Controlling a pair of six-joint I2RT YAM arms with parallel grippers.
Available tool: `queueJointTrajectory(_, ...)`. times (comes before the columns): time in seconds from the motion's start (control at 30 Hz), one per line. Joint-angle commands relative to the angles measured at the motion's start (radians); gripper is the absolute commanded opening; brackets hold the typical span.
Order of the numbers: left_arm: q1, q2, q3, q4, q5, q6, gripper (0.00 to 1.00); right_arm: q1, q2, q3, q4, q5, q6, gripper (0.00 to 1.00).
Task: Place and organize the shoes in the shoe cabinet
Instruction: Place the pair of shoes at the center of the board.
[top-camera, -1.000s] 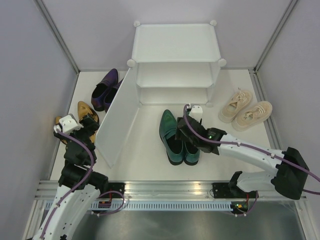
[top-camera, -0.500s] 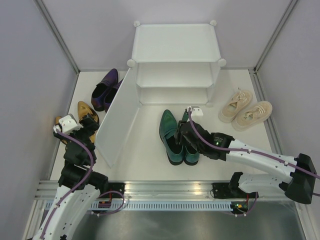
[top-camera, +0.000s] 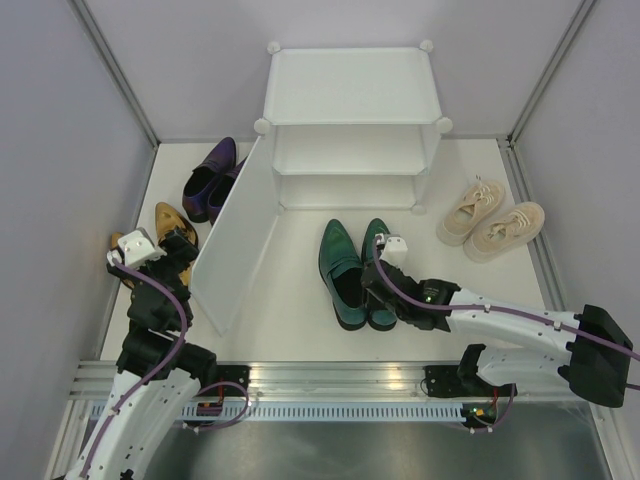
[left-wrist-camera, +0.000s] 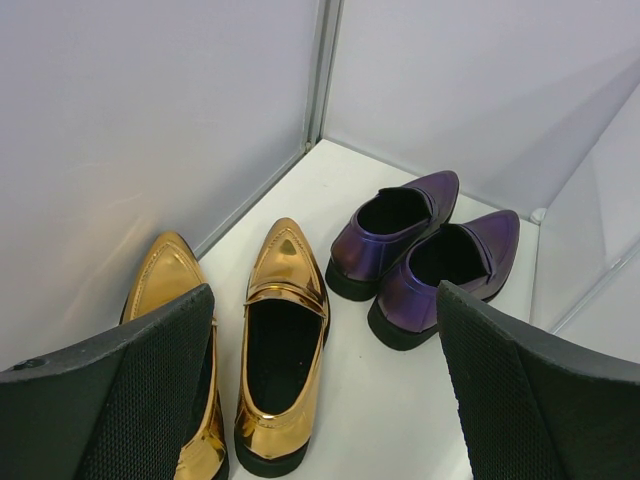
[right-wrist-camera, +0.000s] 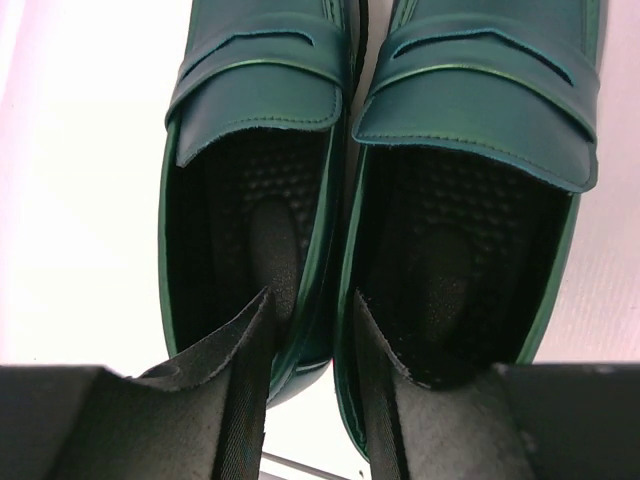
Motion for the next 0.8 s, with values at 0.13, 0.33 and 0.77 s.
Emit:
queueJointTrajectory(0.13,-0.004,-0.003,0.032,0.008,0.000,-0.026,0.94,0.006,0.001,-0.013,0.053,-0.002,0.026,0.39)
queueJointTrajectory(0.33,-0.004,-0.003,0.032,0.008,0.003,-0.027,0.94,0.038,0.015,0.089,-0.061,0.116,0.019,0.53)
queueJointTrajectory(0.77,-0.004,-0.005,0.032,0.007,0.002,-0.027,0.94,0.059,0.071,0.123,-0.078,0.148,0.017,0.36)
